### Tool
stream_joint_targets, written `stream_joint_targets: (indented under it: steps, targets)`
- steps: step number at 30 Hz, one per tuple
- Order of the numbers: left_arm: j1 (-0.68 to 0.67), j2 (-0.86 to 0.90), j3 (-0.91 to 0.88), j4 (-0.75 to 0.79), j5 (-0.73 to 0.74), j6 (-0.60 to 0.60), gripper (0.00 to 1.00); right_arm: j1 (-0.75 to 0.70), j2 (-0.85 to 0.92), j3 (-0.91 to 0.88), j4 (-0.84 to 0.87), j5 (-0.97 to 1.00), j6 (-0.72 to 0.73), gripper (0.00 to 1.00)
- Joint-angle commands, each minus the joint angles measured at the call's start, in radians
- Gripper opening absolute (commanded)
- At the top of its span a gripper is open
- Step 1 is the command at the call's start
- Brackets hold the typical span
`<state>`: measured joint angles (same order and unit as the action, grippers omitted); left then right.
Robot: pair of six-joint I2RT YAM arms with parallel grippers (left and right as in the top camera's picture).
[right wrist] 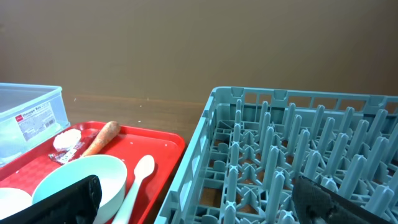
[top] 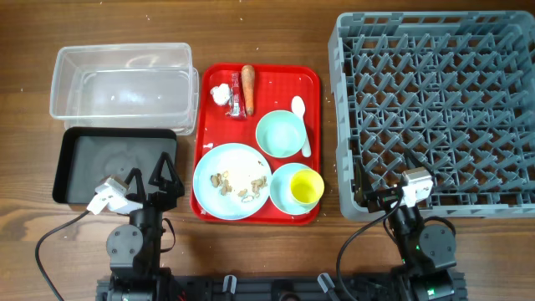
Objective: Sort waste into correct bins and load items into the dishwasher rack
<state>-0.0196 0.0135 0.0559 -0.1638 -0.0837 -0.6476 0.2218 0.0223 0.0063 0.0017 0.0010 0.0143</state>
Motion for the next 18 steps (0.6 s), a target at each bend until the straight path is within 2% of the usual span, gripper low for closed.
stream_joint_targets:
  steps: [1,18]
  targets:
    - [0.000,-0.007,-0.008,0.003,-0.006,0.015,1.00,0.000,-0.005,-0.001,0.006,-0.003,0.013,1.00]
    - [0.000,-0.007,-0.008,0.004,-0.006,0.015,1.00,0.000,-0.005,-0.001,0.007,0.008,0.012,1.00]
